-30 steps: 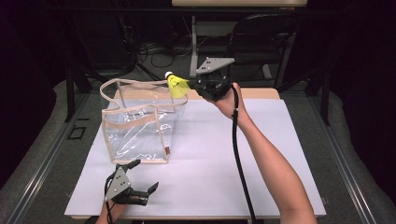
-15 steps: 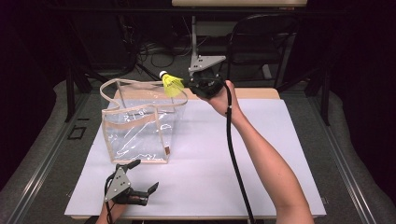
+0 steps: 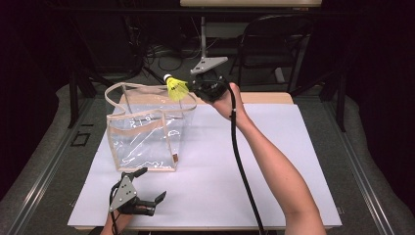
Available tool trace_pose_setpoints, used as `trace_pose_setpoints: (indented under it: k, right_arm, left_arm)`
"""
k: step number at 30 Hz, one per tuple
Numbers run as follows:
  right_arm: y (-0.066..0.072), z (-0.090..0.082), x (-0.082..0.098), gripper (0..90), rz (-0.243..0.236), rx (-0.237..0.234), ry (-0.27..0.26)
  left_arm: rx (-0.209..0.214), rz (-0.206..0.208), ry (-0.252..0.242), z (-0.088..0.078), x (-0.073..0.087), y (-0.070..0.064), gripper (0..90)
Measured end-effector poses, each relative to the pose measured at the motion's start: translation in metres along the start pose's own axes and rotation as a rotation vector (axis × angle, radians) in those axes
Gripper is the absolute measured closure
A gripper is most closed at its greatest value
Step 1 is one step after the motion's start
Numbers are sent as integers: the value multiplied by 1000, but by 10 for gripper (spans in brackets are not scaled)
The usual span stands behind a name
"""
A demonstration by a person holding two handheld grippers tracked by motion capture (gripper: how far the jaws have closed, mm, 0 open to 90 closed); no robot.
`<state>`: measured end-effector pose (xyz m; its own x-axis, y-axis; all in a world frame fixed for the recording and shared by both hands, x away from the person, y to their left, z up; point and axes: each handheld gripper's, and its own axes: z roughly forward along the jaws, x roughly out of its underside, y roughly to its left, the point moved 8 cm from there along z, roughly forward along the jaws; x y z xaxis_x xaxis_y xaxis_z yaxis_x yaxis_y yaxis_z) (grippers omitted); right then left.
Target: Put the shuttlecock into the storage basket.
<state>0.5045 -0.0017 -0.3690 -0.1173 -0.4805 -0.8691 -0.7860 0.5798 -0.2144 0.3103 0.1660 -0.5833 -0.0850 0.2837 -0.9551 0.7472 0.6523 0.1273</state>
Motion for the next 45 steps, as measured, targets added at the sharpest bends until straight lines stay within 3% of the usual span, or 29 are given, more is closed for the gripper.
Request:
trace_pose_setpoints:
  k: [23,35,45]
  right_arm:
    - [5,27,3,900,-9,36,59]
    - [10,41,7,900,-52,66,95]
    - [11,48,13,900,-56,67,119]
  left_arm:
    - [3,-2,0,0,0,0,0]
    - [4,1,-1,0,0,0,0]
    - [4,-3,-1,-1,0,0,0]
